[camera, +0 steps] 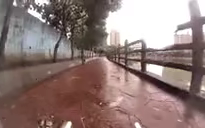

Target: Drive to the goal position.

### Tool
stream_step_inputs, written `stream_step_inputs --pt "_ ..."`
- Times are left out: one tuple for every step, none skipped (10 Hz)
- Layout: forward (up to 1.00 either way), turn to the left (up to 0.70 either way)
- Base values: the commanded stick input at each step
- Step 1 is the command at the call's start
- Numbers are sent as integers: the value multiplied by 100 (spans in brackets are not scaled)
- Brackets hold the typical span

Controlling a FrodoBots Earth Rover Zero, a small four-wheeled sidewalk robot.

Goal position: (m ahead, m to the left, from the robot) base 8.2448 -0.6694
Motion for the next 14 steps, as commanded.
stream_step_inputs --pt "50 0" --pt "50 0" --pt "50 0" --pt "50 0" --pt "50 0" --pt "50 0" --pt "50 0" --pt "50 0" --pt "50 0" --pt "50 0" --pt "50 0" --pt "50 0" --pt "50 0" --pt "50 0"
